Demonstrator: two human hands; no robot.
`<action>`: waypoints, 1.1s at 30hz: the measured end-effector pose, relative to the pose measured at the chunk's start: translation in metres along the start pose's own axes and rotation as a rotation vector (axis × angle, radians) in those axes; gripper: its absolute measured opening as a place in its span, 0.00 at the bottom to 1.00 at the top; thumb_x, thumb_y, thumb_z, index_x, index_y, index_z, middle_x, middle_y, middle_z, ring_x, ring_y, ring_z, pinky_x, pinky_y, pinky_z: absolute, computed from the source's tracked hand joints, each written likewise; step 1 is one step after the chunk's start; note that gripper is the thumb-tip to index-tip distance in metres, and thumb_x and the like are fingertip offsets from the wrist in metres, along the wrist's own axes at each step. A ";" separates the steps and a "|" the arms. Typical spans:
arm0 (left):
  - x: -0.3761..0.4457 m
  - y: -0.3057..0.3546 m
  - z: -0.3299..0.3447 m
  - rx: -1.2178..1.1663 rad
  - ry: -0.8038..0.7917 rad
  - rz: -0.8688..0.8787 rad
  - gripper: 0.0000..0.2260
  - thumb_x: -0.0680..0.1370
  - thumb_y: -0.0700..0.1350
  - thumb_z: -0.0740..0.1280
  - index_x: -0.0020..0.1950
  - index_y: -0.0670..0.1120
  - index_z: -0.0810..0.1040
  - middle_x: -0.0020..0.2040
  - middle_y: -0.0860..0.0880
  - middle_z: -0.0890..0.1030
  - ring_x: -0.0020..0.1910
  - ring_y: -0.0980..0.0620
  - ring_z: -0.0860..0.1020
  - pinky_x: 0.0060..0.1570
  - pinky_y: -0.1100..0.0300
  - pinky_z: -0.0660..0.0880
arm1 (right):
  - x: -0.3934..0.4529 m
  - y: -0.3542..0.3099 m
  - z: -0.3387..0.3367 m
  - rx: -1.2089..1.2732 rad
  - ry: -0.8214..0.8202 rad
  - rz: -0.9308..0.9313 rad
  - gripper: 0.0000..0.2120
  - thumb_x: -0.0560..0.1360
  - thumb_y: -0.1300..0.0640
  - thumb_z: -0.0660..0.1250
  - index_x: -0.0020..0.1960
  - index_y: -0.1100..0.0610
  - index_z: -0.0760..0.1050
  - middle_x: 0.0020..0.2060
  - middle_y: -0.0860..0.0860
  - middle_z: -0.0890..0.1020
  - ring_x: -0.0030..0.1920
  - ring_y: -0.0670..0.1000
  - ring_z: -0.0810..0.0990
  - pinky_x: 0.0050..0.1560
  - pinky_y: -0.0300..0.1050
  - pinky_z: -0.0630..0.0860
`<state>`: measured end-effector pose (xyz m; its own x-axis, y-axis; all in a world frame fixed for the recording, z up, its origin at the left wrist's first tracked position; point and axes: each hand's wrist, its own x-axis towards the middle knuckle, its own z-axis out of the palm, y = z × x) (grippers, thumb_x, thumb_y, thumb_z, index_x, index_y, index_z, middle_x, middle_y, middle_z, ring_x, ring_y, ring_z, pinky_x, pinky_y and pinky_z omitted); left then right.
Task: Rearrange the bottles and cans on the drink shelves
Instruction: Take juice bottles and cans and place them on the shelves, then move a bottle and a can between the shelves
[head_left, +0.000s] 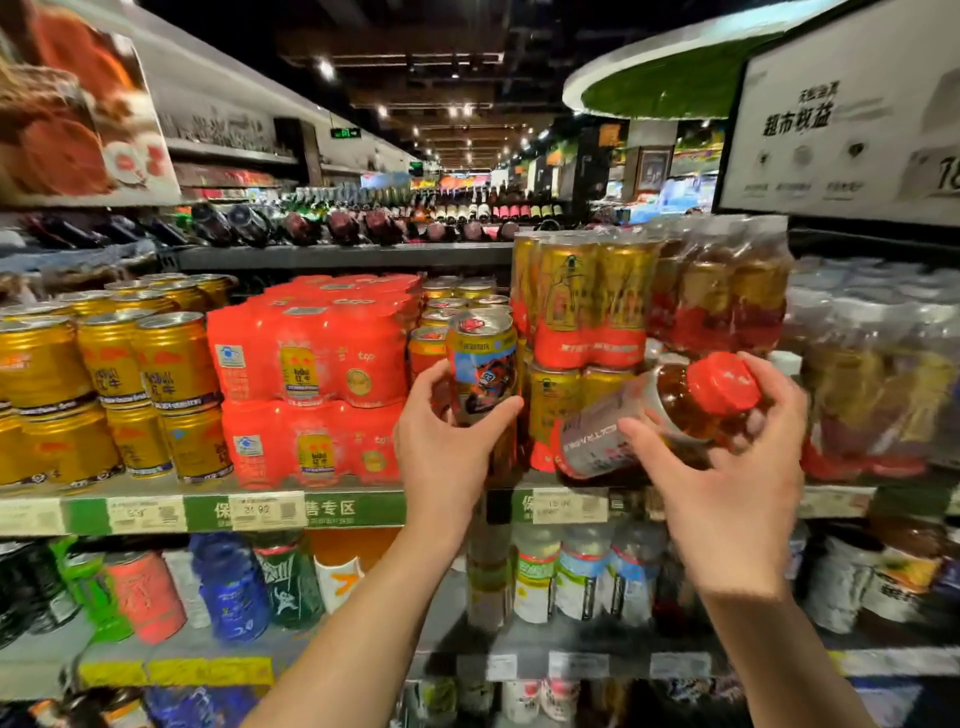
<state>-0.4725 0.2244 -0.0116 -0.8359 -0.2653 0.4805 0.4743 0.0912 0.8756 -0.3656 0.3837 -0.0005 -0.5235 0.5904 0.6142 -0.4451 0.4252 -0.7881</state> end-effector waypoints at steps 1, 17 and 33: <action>-0.001 0.000 0.006 0.060 0.043 0.028 0.30 0.65 0.45 0.83 0.64 0.45 0.77 0.55 0.52 0.82 0.45 0.72 0.78 0.47 0.81 0.68 | 0.005 0.005 -0.006 0.025 -0.015 0.011 0.40 0.63 0.54 0.83 0.65 0.37 0.65 0.48 0.24 0.75 0.50 0.35 0.80 0.60 0.44 0.77; -0.016 -0.024 0.061 0.474 0.341 0.143 0.32 0.64 0.57 0.82 0.63 0.44 0.79 0.53 0.49 0.79 0.57 0.47 0.77 0.57 0.53 0.74 | 0.051 0.053 -0.040 0.240 -0.360 0.034 0.39 0.61 0.58 0.83 0.59 0.31 0.66 0.51 0.28 0.78 0.52 0.35 0.81 0.51 0.29 0.76; -0.027 -0.031 0.052 0.454 0.223 0.135 0.30 0.73 0.45 0.77 0.72 0.47 0.72 0.61 0.51 0.75 0.59 0.62 0.70 0.58 0.72 0.65 | 0.035 0.059 -0.050 0.235 -0.460 0.082 0.37 0.62 0.60 0.82 0.57 0.31 0.67 0.50 0.28 0.78 0.52 0.37 0.82 0.53 0.33 0.79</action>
<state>-0.4786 0.2790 -0.0490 -0.6732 -0.4155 0.6117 0.3652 0.5325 0.7636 -0.3740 0.4640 -0.0278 -0.8048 0.2303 0.5470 -0.5131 0.1934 -0.8363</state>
